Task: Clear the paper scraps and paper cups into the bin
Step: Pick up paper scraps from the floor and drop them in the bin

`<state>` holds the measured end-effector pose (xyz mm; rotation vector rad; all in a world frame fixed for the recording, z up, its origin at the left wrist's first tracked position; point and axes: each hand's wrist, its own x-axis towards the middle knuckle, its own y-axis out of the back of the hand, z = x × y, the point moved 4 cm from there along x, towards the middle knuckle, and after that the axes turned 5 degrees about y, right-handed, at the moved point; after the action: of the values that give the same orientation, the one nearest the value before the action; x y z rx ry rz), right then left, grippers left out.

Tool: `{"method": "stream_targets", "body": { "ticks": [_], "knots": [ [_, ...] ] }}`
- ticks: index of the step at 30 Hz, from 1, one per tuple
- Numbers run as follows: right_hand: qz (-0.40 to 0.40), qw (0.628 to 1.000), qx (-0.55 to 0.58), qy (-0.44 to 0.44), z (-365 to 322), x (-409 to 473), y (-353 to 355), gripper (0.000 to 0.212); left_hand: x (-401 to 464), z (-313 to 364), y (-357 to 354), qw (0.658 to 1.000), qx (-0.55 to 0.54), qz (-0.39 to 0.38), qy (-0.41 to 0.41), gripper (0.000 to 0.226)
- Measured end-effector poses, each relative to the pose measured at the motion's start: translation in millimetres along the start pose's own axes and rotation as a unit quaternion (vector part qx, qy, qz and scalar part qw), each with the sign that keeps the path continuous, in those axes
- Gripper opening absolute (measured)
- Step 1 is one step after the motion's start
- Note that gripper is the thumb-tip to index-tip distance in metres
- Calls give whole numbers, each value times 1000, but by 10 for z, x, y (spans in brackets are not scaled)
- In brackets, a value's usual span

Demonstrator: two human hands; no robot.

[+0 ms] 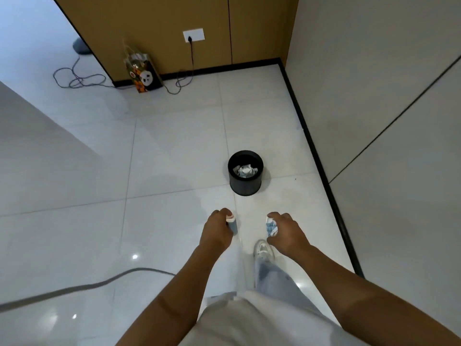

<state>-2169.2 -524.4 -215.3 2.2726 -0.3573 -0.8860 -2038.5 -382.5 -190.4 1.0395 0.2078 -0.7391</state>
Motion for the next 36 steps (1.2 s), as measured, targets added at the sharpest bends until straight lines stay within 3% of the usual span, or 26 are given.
{"method": "stream_targets", "body": {
  "ticks": [7,22,28,36],
  "knots": [
    [-18,1000,-6,-1,-43,1137,705,63,952,610,246,999,-28,7,21,27],
    [-51,998,-12,-42,-540,3128,1172,64,3154,1017,766,996,-33,-42,74,33],
    [-62,996,4,-60,-696,3856,1205,65,3928,1019,862,996,9,-57,69,33],
    [-76,995,34,-55,-440,4741,903,64,4753,684,366,987,-3,-55,153,37]
  ]
}}
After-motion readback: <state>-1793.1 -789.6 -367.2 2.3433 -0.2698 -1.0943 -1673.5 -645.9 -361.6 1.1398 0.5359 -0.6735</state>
